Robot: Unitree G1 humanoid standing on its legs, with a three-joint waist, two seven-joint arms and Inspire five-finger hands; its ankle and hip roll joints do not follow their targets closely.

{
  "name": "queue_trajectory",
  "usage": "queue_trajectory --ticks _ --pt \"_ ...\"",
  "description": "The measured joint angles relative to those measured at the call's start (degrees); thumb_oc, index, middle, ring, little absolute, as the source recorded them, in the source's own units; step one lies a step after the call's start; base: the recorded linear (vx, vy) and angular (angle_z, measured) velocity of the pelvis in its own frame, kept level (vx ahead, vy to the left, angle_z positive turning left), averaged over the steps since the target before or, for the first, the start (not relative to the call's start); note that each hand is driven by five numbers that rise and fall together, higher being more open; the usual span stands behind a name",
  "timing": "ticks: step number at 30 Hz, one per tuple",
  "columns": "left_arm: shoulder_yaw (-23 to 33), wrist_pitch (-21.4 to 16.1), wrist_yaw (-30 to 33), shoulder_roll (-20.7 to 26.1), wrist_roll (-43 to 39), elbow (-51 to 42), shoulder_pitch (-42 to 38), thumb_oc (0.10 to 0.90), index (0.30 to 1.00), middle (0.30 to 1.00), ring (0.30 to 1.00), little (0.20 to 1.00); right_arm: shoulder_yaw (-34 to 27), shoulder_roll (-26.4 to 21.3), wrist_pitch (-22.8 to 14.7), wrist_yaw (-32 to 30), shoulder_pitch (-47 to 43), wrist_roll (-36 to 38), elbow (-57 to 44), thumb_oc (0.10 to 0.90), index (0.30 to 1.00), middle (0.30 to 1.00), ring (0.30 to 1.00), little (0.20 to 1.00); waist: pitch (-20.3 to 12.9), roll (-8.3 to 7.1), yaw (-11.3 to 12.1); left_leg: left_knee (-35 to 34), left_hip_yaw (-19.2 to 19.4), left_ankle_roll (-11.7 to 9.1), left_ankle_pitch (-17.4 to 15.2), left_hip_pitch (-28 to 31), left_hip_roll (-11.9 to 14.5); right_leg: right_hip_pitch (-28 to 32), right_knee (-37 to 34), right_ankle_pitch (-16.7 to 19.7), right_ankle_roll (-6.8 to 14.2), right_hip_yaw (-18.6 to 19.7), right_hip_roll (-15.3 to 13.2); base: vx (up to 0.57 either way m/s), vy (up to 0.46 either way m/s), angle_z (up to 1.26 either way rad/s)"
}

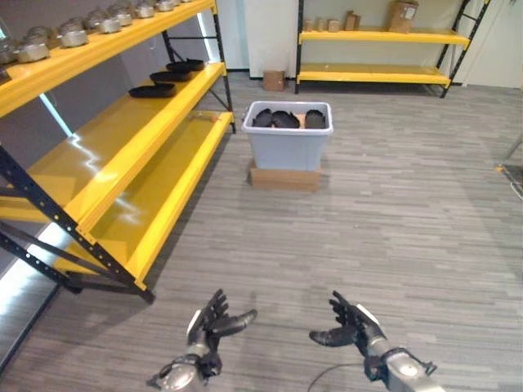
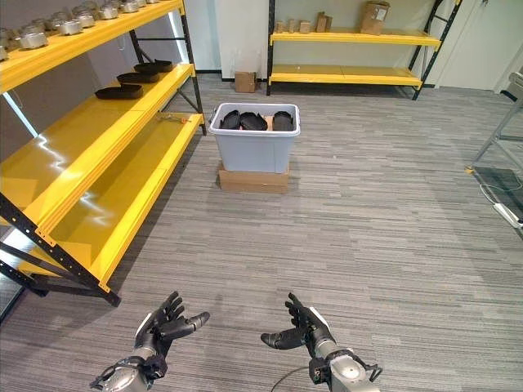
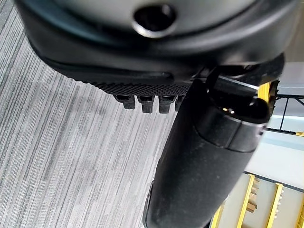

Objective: Move parts from the plastic box to the shelf.

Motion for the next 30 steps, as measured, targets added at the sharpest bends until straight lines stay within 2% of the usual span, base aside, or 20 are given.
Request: queue_trajectory --ticks 30 --pt "-0.01 0.0 -0.2 0.0 0.06 0.0 -0.01 0.9 1.0 1.0 1.0 1.0 0.0 0.06 0.0 -0.44 0.0 -0.09 0.0 0.9 1.0 1.0 1.0 1.0 -0.2 0.3 -0.08 -0.23 -0.51 0.01 0.46 -0.09 0.0 0.02 0.01 0.14 0.09 -0.03 0.01 0.0 0.0 0.0"
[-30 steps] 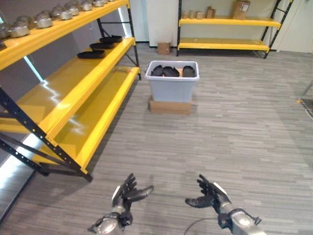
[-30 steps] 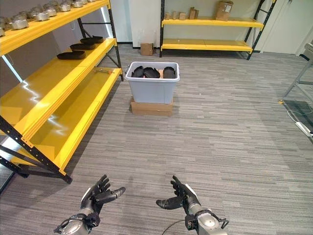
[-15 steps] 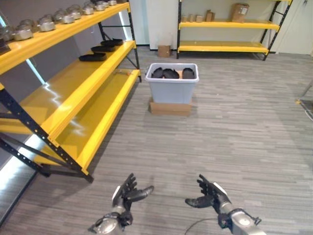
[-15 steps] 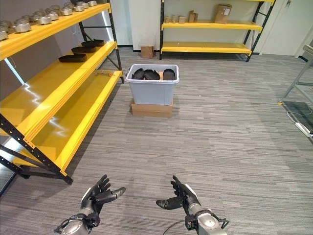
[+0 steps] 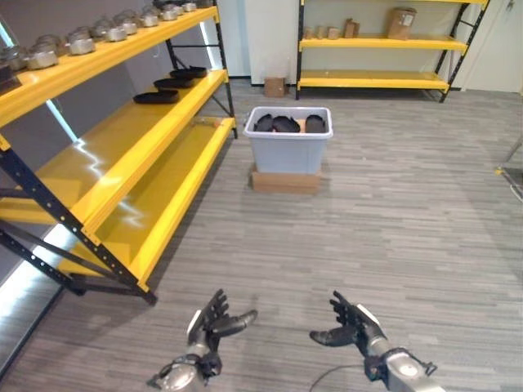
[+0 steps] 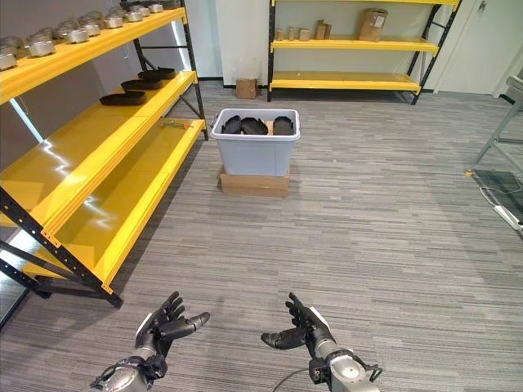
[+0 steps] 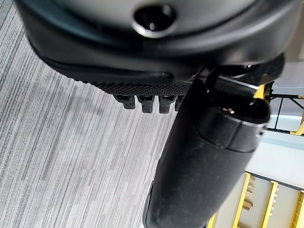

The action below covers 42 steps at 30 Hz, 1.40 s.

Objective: Move parts from the plastic box to the shelf.

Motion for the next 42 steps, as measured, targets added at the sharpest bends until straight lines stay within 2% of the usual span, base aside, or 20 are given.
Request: queue_trajectory --ticks 7,13,15,16,17,18,19,21,25,27,28,29,32,35,37,38,39,40,41,42 --pt "-0.07 0.0 0.12 0.07 0.05 0.05 -1.12 0.9 1.0 1.0 1.0 1.0 0.01 0.1 -0.04 -0.05 -0.97 0.03 0.09 0.9 1.0 1.0 1.0 1.0 0.4 -0.49 0.11 3.93 0.2 0.39 -0.79 -3.09 -0.08 -2.95 3.61 -0.67 -0.17 -0.02 -0.47 -0.07 0.041 0.01" --pt "-0.07 -0.05 0.38 1.65 0.01 0.13 -5.15 0.9 1.0 1.0 1.0 1.0 0.46 0.48 -0.44 -0.09 -3.95 0.02 0.7 0.9 1.0 1.0 1.0 1.0 4.35 -3.08 0.06 13.79 -0.92 1.54 -5.67 -7.94 -1.26 -10.69 20.88 -9.03 0.09 0.2 -4.7 -0.03 0.11 0.12" --pt "-0.24 -0.02 0.39 1.94 0.06 0.36 -5.67 0.9 1.0 1.0 1.0 1.0 0.35 0.94 -0.48 -0.13 -4.26 -0.06 0.72 0.9 1.0 1.0 1.0 1.0 5.56 -3.62 -0.23 19.04 -0.79 3.88 -8.0 -10.15 -2.67 -11.98 24.55 -9.31 1.5 -0.41 -6.8 -0.01 0.161 0.28" --pt "-0.77 0.03 0.39 1.46 0.07 1.01 -6.41 0.9 1.0 1.0 1.0 1.0 0.12 1.1 -0.75 -0.26 -3.47 -0.08 0.6 0.9 1.0 1.0 1.0 1.0 6.7 -3.71 -1.55 25.46 0.4 7.34 -10.98 -11.53 -4.52 -13.03 29.93 -10.18 3.08 -0.88 -8.75 -0.01 0.199 0.42" --pt "-1.21 -0.15 0.37 -0.26 0.07 1.45 -6.56 0.9 1.0 1.0 1.0 1.0 -0.67 0.12 -1.48 -0.63 -3.4 -0.14 1.75 0.9 1.0 1.0 1.0 1.0 8.48 0.33 -1.55 30.1 2.56 8.6 -16.66 -11.3 -4.04 -21.06 46.11 -6.54 6.5 0.64 -10.47 -0.01 0.144 0.19" --pt "-1.13 -0.13 0.59 0.1 0.07 1.73 -6.53 0.9 1.0 1.0 1.0 1.0 0.08 0.58 -0.89 -0.9 -3.81 -0.17 2.12 0.9 1.0 1.0 1.0 1.0 9.43 0.66 -1.21 30.67 3.35 8.84 -17.54 -11.37 -4.02 -24.61 50.88 -3.66 6.26 1.68 -11.65 0.08 0.136 -0.2" --pt "-0.8 -0.13 0.72 0.26 0.07 1.78 -6.49 0.9 1.0 1.0 1.0 1.0 0.6 0.54 -0.74 -0.41 -3.84 -0.28 1.54 0.9 1.0 1.0 1.0 1.0 9.97 1.05 -0.98 30.59 4.02 9.05 -17.31 -12.11 -4.08 -27.5 53.57 -3.67 6.25 1.29 -12.4 0.23 0.048 -0.25" --pt "-0.25 -0.1 0.76 0.72 0.05 1.92 -6.42 0.9 1.0 1.0 1.0 1.0 0.88 1.04 -0.73 -0.18 -3.69 -0.5 0.72 0.9 1.0 1.0 1.0 1.0 10.99 0.48 -1.18 28.18 3.92 9.22 -15.9 -11.89 -5.52 -29.41 50.51 -4.18 6.52 0.43 -12.31 0.3 0.012 -0.14" --pt "0.02 -0.07 0.54 1.07 0.01 2.79 -7.5 0.9 1.0 1.0 1.0 1.0 0.7 1.27 -0.89 -0.51 -3.44 -0.45 -2.11 0.9 1.0 1.0 1.0 1.0 11.92 -1.75 -1.57 22.25 3.64 7.68 -12.92 -10.04 -9.19 -28.18 27.82 -4.13 5.55 1.15 -10.39 0.19 -0.025 0.03" --pt "0.0 -0.1 0.46 0.24 0.03 3.08 -7.37 0.9 1.0 1.0 1.0 1.0 0.57 1.18 -0.9 -0.73 -3.38 -0.47 -2.15 0.9 1.0 1.0 1.0 1.0 12.0 -2.35 -1.56 19.66 3.82 7.7 -13.14 -7.56 -10.96 -27.36 21.84 -0.71 4.62 -0.28 -10.65 0.34 -0.025 0.17" --pt "0.03 -0.2 0.43 -0.04 0.02 3.93 -7.66 0.9 1.0 1.0 1.0 1.0 0.44 1.2 -0.96 -0.77 -4.47 -0.47 -2.15 0.9 1.0 1.0 1.0 1.0 11.98 -2.56 -1.59 16.68 5.31 7.2 -13.28 -5.58 -11.86 -25.84 15.97 3.1 5.68 -4.26 -11.16 0.35 -0.037 0.03" --pt "0.04 -0.24 0.48 -0.08 0.01 4.43 -7.97 0.9 1.0 1.0 1.0 1.0 0.38 1.15 -1.12 -0.77 -4.99 -0.46 -2.11 0.9 1.0 1.0 1.0 1.0 11.94 -2.62 -1.58 17.1 5.21 7.81 -13.5 -5.62 -12.24 -25.09 16.21 3.94 5.41 -5.02 -11.04 0.38 -0.063 0.11" --pt "0.18 -0.25 0.56 -0.7 -0.09 4.99 -7.67 0.9 1.0 1.0 1.0 1.0 0.41 1.23 -1.08 -0.91 -5.05 -0.42 -1.8 0.9 1.0 1.0 1.0 1.0 10.43 -2.4 -1.9 17.6 3.3 8.28 -15.26 -4.09 -12.15 -23.21 21.79 3.18 2.41 -5.66 -9.77 0.34 -0.129 0.18" --pt "0.44 -0.4 0.59 -0.67 -0.16 4.52 -9.22 0.9 1.0 1.0 1.0 1.0 0.47 0.77 -1.07 -1.09 -5.96 0.06 -1.93 0.9 1.0 1.0 1.0 1.0 9.83 -1.66 -1.71 17.45 1.58 8.19 -15.96 -3.06 -9.45 -23.89 24.89 -1.81 -2.73 -6.18 -5.78 0.32 -0.118 0.24" --pt "0.64 -0.39 0.68 -0.22 -0.19 4.45 -9.52 0.9 1.0 1.0 1.0 1.0 0.51 0.75 -1.21 -1.2 -6.06 0.39 -2.13 0.9 1.0 1.0 1.0 1.0 9.48 -1.55 -2.27 16.79 -0.22 6.36 -17.0 -0.57 -7.56 -23.91 27.09 -2.77 -4.1 -9.08 -3.9 0.43 -0.255 0.27" --pt "0.62 -0.39 0.82 0.47 -0.8 4.13 -8.82 0.9 1.0 1.0 1.0 1.0 0.52 0.91 -1.2 -1.27 -5.81 1.3 -2.11 0.9 1.0 1.0 1.0 1.0 7.58 -2.12 -3.07 18.92 -0.72 3.17 -18.78 1.44 -5.34 -22.17 25.44 -3.78 -5.93 -9.49 -0.32 0.33 -0.262 0.33" --pt "0.62 -0.41 0.84 1.03 -1.94 3.75 -8.23 0.9 1.0 1.0 1.0 1.0 0.48 1.24 -1.4 -1.26 -5.28 1.31 -2.11 0.9 1.0 1.0 1.0 1.0 6.56 -4.06 -2.6 26.92 -0.16 1.96 -19.39 -0.55 -5.19 -19.88 22.68 -5.04 -8.21 -9.78 0.6 0.14 -0.187 0.18" --pt "0.65 -0.39 1.08 0.39 -2.24 3.87 -8.24 0.9 1.0 1.0 1.0 1.0 0.27 0.75 -1.59 -1.29 -5.13 1.34 -2.0 0.9 1.0 1.0 1.0 1.0 5.86 -3.97 -1.6 38.79 0.09 1.08 -18.99 -5.27 -3.24 -18.06 21.03 -6.29 -11.08 -9.75 1.26 0.03 -0.098 -0.33" --pt "0.23 -0.41 1.33 0.25 -2.27 3.41 -7.52 0.9 1.0 1.0 1.0 1.0 0.3 0.39 -1.73 -1.64 -5.18 1.45 -1.97 0.9 1.0 1.0 1.0 1.0 4.52 -3.45 -0.14 47.88 -0.42 0.66 -18.6 -9.52 -0.62 -17.23 20.14 -6.6 -12.38 -9.52 2.39 0.06 -0.12 -0.46" --pt "-0.09 -0.41 1.34 0.37 -2.27 2.72 -7.01 0.9 1.0 1.0 1.0 1.0 0.24 0.27 -2.22 -2.03 -5.23 2.08 -1.97 0.9 1.0 1.0 1.0 1.0 3.43 -3.16 0.16 50.62 -2.22 0.22 -18.45 -12.4 1.65 -16.53 20.22 -8.02 -13.61 -9.2 3.69 0.08 -0.101 -0.41"
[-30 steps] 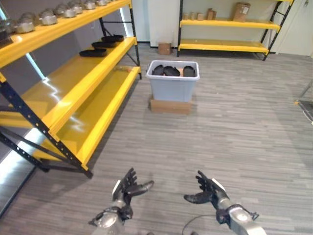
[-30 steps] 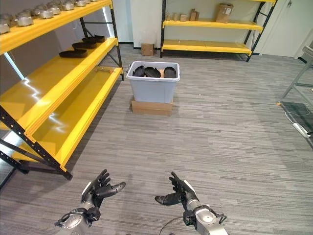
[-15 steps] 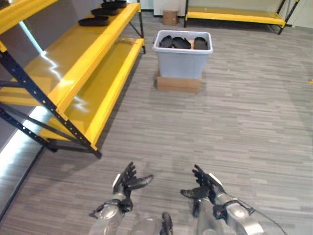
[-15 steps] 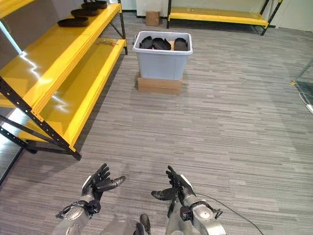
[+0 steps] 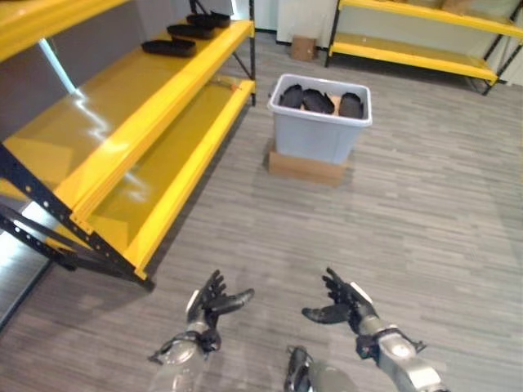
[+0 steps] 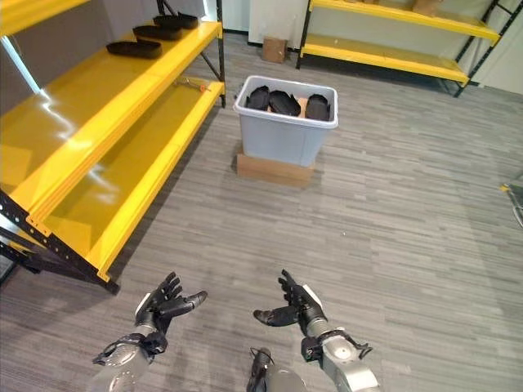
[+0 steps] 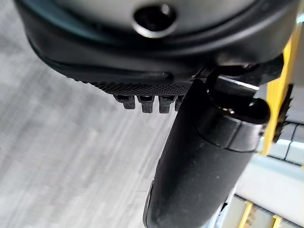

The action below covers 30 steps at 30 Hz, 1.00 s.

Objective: Move parts from the plastic box to the shelf.

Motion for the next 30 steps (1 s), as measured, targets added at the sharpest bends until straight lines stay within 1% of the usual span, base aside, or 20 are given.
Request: queue_trajectory --ticks 1,3,4,6,7,8,9,11,13,14,15,17,18,19,21,25,27,28,29,30 --pt "-0.18 -0.07 0.0 -0.02 0.01 -0.58 -0.27 0.9 1.0 1.0 1.0 1.0 -0.1 -0.35 -0.49 -0.28 -0.2 0.28 0.01 0.9 1.0 1.0 1.0 1.0 -0.01 0.05 0.08 2.74 -2.66 -0.96 1.08 -2.73 1.17 0.62 -0.09 -0.77 -0.58 -0.05 0.68 0.07 -0.046 -0.19" --pt "-0.73 -0.41 -0.04 0.02 -0.05 -0.94 -0.88 0.9 1.0 1.0 1.0 1.0 -0.48 -0.67 -0.58 -0.63 -0.48 0.3 0.01 0.9 1.0 1.0 1.0 1.0 0.25 -0.47 0.63 4.97 -6.18 -1.81 0.85 -7.69 1.11 1.27 -0.4 -1.7 -0.23 0.56 1.04 0.1 -0.029 -0.1" --pt "-0.95 -0.57 -0.11 0.05 -0.07 -0.9 -2.06 0.9 1.0 1.0 1.0 1.0 -0.46 -0.83 -0.57 -1.01 -0.91 0.36 0.24 0.9 1.0 1.0 1.0 1.0 1.18 -1.61 1.17 0.04 -6.1 -1.4 1.14 -12.13 1.9 2.4 -0.69 -1.57 0.0 0.68 0.5 0.24 0.003 -0.08" --pt "-0.97 -0.73 -0.02 0.34 -0.06 -0.82 -1.75 0.9 1.0 1.0 1.0 1.0 -0.21 -0.45 -0.57 -1.02 -0.83 0.94 0.24 0.9 1.0 1.0 1.0 1.0 2.08 -2.79 1.33 -7.74 -3.79 -0.6 2.41 -14.23 3.31 5.16 -1.92 -3.5 0.27 0.86 -0.04 0.13 0.03 -0.04" --pt "-0.99 -0.73 -0.02 0.3 -0.06 -0.55 -1.78 0.9 1.0 1.0 1.0 1.0 -0.25 -0.2 -0.58 -1.1 -0.91 1.42 0.39 0.9 1.0 1.0 1.0 1.0 2.78 -3.05 1.38 -12.66 -3.73 -0.87 4.23 -14.92 3.57 6.75 -2.6 -4.59 0.42 1.02 -0.17 0.12 0.076 -0.07" --pt "-1.17 -0.75 -0.01 0.31 -0.05 -0.33 -1.69 0.9 1.0 1.0 1.0 1.0 -0.22 -0.22 -0.62 -1.04 -1.04 1.43 0.47 0.9 1.0 1.0 1.0 1.0 3.47 -2.84 1.56 -17.07 -3.82 -1.08 6.54 -14.76 3.95 7.51 -1.74 -4.24 1.56 0.89 -0.43 0.28 0.128 -0.2" --pt "-1.17 -0.75 0.07 0.33 -0.04 -0.15 -1.23 0.9 1.0 1.0 1.0 1.0 -0.12 -0.03 -0.8 -0.99 -1.15 1.43 0.96 0.9 1.0 1.0 1.0 1.0 3.65 -2.55 2.1 -19.49 -3.59 -1.08 9.09 -15.67 4.58 8.56 -1.58 -5.48 2.14 1.49 -0.63 0.22 0.106 -0.22" --pt "-1.12 -0.76 0.14 0.47 0.01 0.36 -1.43 0.9 1.0 1.0 1.0 1.0 0.38 0.28 -1.3 -1.3 -0.95 1.44 2.48 0.9 1.0 1.0 1.0 1.0 3.87 -2.03 2.76 -31.31 -3.46 -4.4 14.05 -14.58 4.9 9.4 -2.84 -6.17 3.1 2.18 -0.27 0.22 0.136 -0.21" --pt "-1.16 -0.73 0.44 0.66 0.03 0.48 -1.15 0.9 1.0 1.0 1.0 1.0 0.49 -0.12 -1.29 -0.98 -0.14 1.44 2.73 0.9 1.0 1.0 1.0 1.0 4.27 -0.99 3.24 -33.0 -4.08 -3.73 15.46 -14.19 5.81 10.73 -2.71 -7.2 4.91 3.5 -0.22 0.24 0.153 -0.27" --pt "-1.09 -0.71 0.46 0.67 0.03 0.66 -0.71 0.9 1.0 1.0 1.0 1.0 0.45 -0.25 -1.25 -0.92 0.83 1.44 2.64 0.9 1.0 1.0 1.0 1.0 4.26 -0.13 3.44 -34.7 -4.19 -3.52 15.09 -11.86 5.43 11.05 -2.29 -7.98 6.24 4.14 -0.31 0.32 0.193 -0.29" --pt "-0.77 -0.67 0.48 0.85 0.03 0.76 -0.06 0.9 1.0 1.0 1.0 1.0 0.43 0.1 -0.77 -0.92 1.61 1.42 2.77 0.9 1.0 1.0 1.0 1.0 4.36 0.31 3.62 -36.41 -3.97 -2.76 17.54 -9.18 5.03 12.54 -1.98 -8.95 8.14 5.33 -0.83 0.3 0.171 -0.39" --pt "-0.54 -0.62 0.52 2.15 0.05 0.7 0.44 0.9 1.0 1.0 1.0 1.0 0.84 0.9 -0.37 -0.64 2.71 1.43 2.38 0.9 1.0 1.0 1.0 1.0 3.99 -1.51 4.33 -36.96 -1.98 -1.99 18.25 -6.85 2.02 13.73 -1.98 -9.75 10.56 7.09 -3.72 0.27 0.171 -0.36" --pt "-0.46 -0.62 0.45 3.03 0.06 0.16 0.0 0.9 1.0 1.0 1.0 1.0 0.82 0.98 -0.4 -0.29 2.77 1.43 1.84 0.9 1.0 1.0 1.0 1.0 3.93 -1.72 3.8 -36.39 -1.8 0.52 19.98 -6.52 0.08 14.87 -2.13 -9.64 11.77 7.07 -5.5 0.29 0.178 -0.04" --pt "-0.14 -0.78 0.46 4.05 0.06 -0.72 -0.97 0.9 1.0 1.0 1.0 1.0 0.78 1.74 -0.39 -0.3 2.44 1.42 1.76 0.9 1.0 1.0 1.0 1.0 3.74 -2.45 3.97 -34.99 -0.71 2.23 18.9 -6.61 -2.09 15.49 -2.1 -10.19 12.62 7.06 -7.97 0.26 0.167 0.09" --pt "0.9 -1.16 0.5 5.14 0.06 -1.66 -2.56 0.9 1.0 1.0 1.0 1.0 1.06 2.78 -0.37 0.39 0.41 1.42 1.74 0.9 1.0 1.0 1.0 1.0 3.69 -2.72 4.61 -32.09 0.09 4.14 16.74 -6.69 -3.82 16.04 -2.17 -10.13 12.82 6.61 -8.72 0.34 0.226 0.04" --pt "0.8 -1.15 0.5 5.7 0.07 -2.48 -2.62 0.9 1.0 1.0 1.0 1.0 1.01 3.33 -0.42 0.58 -2.23 1.41 1.69 0.9 1.0 1.0 1.0 1.0 3.61 -2.9 4.79 -27.61 0.92 4.81 11.62 -6.69 -5.29 17.63 -1.0 -10.11 13.64 6.82 -10.57 0.23 0.174 0.04" --pt "0.55 -1.13 0.49 5.72 0.09 -2.68 -2.44 0.9 1.0 1.0 1.0 1.0 0.94 3.51 -0.53 0.72 -2.71 1.42 1.69 0.9 1.0 1.0 1.0 1.0 3.55 -2.99 4.5 -26.75 0.6 5.74 11.43 -6.57 -5.44 16.57 1.83 -10.04 14.14 6.86 -11.33 0.25 0.234 0.08" --pt "0.56 -1.13 0.49 5.77 0.13 -2.83 -2.44 0.9 1.0 1.0 1.0 1.0 0.94 3.66 -0.53 0.79 -2.73 1.38 1.69 0.9 1.0 1.0 1.0 1.0 3.42 -3.17 4.46 -26.82 0.8 6.03 10.34 -6.71 -6.04 16.29 3.29 -8.65 14.58 6.88 -11.32 0.19 0.232 0.07" --pt "0.54 -0.91 0.55 5.59 0.15 -2.55 -2.27 0.9 1.0 1.0 1.0 1.0 0.95 3.96 -0.34 0.72 -2.71 1.32 1.87 0.9 1.0 1.0 1.0 1.0 3.38 -3.14 4.45 -27.19 0.87 6.39 10.32 -6.08 -6.42 14.46 7.93 -7.79 16.59 7.05 -12.35 0.11 0.155 0.11" --pt "0.32 -0.62 0.52 5.5 0.2 -2.59 -1.78 0.9 1.0 1.0 1.0 1.0 0.96 4.23 -0.34 0.75 -2.16 1.27 1.79 0.9 1.0 1.0 1.0 1.0 3.32 -2.99 3.87 -28.01 0.7 6.83 10.37 -4.96 -7.01 11.27 15.19 -6.57 17.14 7.99 -13.72 0.11 0.155 0.11"
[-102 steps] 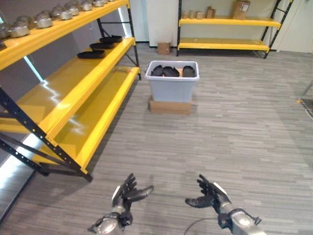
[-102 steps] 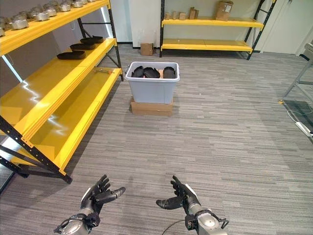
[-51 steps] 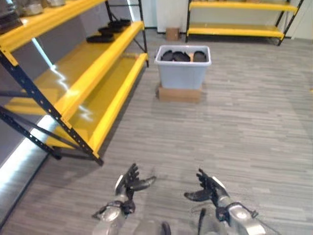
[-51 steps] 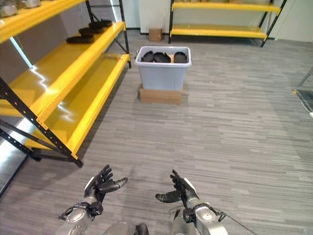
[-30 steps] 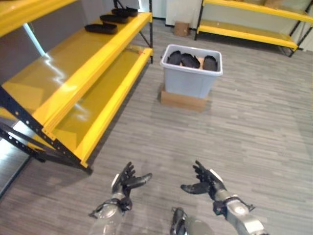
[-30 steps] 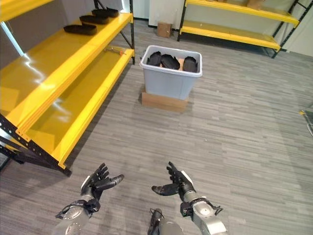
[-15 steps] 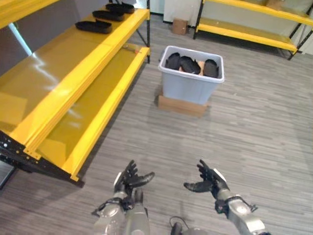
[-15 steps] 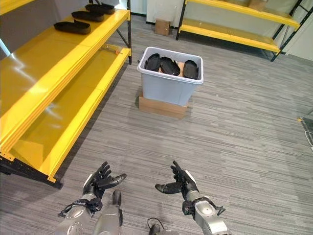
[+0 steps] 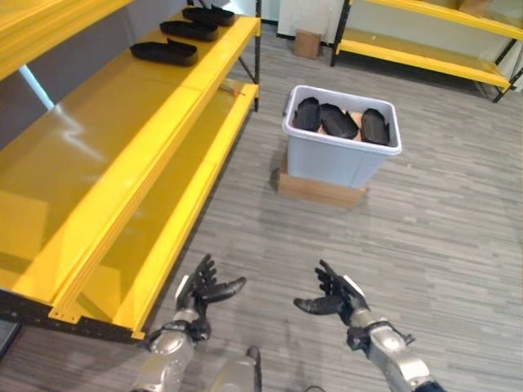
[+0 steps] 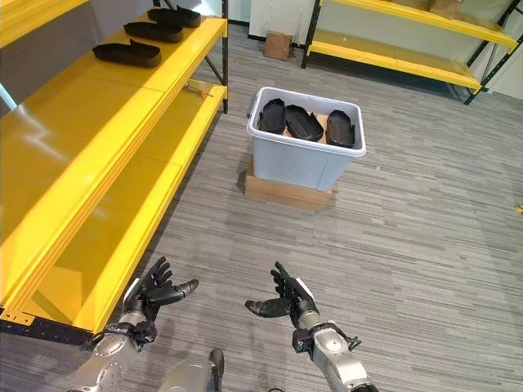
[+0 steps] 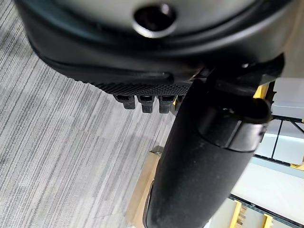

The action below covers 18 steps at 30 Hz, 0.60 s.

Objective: Move parts from the plastic box to the shelf.

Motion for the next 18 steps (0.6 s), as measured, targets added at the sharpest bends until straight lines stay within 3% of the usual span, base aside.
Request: queue_trajectory --ticks 1,2,4,5,6,7,10,13,15,18 --pt "-0.48 -0.01 -0.01 -0.01 0.03 -0.05 0.43 0.9 1.0 1.0 1.0 1.0 0.26 0.0 0.01 0.04 0.62 -0.04 -0.02 0.9 1.0 1.0 1.0 1.0 -0.06 0.18 -0.51 -1.17 -0.42 0.17 0.04 1.34 -0.07 -4.0 8.68 2.12 1.7 2.28 -1.4 0.16 0.195 0.22" --pt "-0.71 -0.02 -0.01 0.16 0.26 -0.12 0.58 0.9 1.0 1.0 1.0 1.0 0.6 0.13 0.07 0.17 1.46 -0.05 -0.14 0.9 1.0 1.0 1.0 1.0 -0.3 0.1 -1.15 -2.0 -0.77 1.35 -0.33 2.62 -0.73 -7.46 14.14 2.31 1.89 3.45 -1.56 0.24 0.248 0.09" --pt "-0.71 -0.07 0.07 0.31 0.35 -0.08 0.88 0.9 1.0 1.0 1.0 1.0 1.25 0.11 0.06 0.54 1.99 -0.09 -0.35 0.9 1.0 1.0 1.0 1.0 -0.08 0.49 -1.13 -1.25 -0.77 3.92 -2.66 3.21 -1.78 -12.68 19.4 4.69 1.2 4.45 -1.07 0.24 0.157 -0.16" --pt "-1.06 0.25 0.19 0.32 0.35 0.0 1.09 0.9 1.0 1.0 1.0 1.0 1.1 0.1 0.04 0.86 1.73 -0.09 -0.45 0.9 1.0 1.0 1.0 1.0 0.24 1.0 -1.72 -1.15 -0.45 4.26 -3.05 4.41 -1.84 -14.78 22.73 2.65 0.24 4.44 -1.06 0.32 0.045 -0.29" --pt "-2.12 0.76 -0.16 -0.21 0.35 -0.08 1.66 0.9 1.0 1.0 1.0 1.0 1.09 -0.69 0.07 1.01 3.3 -0.07 -0.58 0.9 1.0 1.0 1.0 1.0 0.87 4.4 -3.7 -3.27 -0.32 4.19 -3.28 7.65 -1.44 -17.19 16.4 -0.89 -1.83 0.69 -0.21 0.33 -0.018 -0.16" --pt "-1.99 0.66 -0.18 -0.63 0.34 -0.02 1.69 0.9 1.0 1.0 1.0 1.0 1.15 -1.05 0.39 0.99 3.77 -0.07 -0.57 0.9 1.0 1.0 1.0 1.0 0.99 5.3 -4.28 -3.85 -0.06 1.96 -3.05 8.56 -1.48 -18.04 10.54 -0.79 -2.24 -1.67 -0.9 0.31 -0.074 -0.09" --pt "-1.53 0.6 -0.25 -1.64 0.3 0.55 0.92 0.9 1.0 1.0 1.0 1.0 1.13 -2.12 0.65 0.85 4.84 -0.09 -0.54 0.9 1.0 1.0 1.0 1.0 1.12 6.27 -4.36 -2.81 0.91 0.11 -4.52 9.42 -1.75 -19.48 -5.92 4.8 -2.64 -7.97 -5.67 0.19 -0.15 -0.03" --pt "-0.81 0.61 -0.16 -2.0 0.3 1.82 0.3 0.9 1.0 1.0 1.0 1.0 1.05 -2.28 0.68 0.79 5.03 -0.14 -0.52 0.9 1.0 1.0 1.0 1.0 1.14 6.33 -4.35 -4.11 -0.16 -0.27 -4.74 10.61 -1.73 -18.52 -18.73 12.66 -0.29 -5.62 -8.15 0.21 -0.155 0.1" --pt "-0.78 0.64 -0.14 -2.14 0.32 2.52 0.26 0.9 1.0 1.0 1.0 1.0 1.06 -2.34 0.71 0.82 4.93 -0.18 -0.5 0.9 1.0 1.0 1.0 1.0 1.19 6.32 -4.46 -5.32 -1.58 -0.71 -4.89 12.38 -1.19 -17.68 -20.31 16.19 -0.37 -3.9 -8.42 0.31 -0.209 0.16" --pt "-0.61 0.64 -0.17 -1.99 0.65 2.45 0.4 0.9 1.0 1.0 1.0 1.0 1.28 -2.27 0.85 1.05 4.97 -0.21 -0.49 0.9 1.0 1.0 1.0 1.0 1.1 6.15 -4.19 -7.42 -2.5 -3.81 -5.97 16.5 1.08 -12.91 -21.12 18.01 -0.7 -4.18 -4.31 0.29 -0.203 0.1"
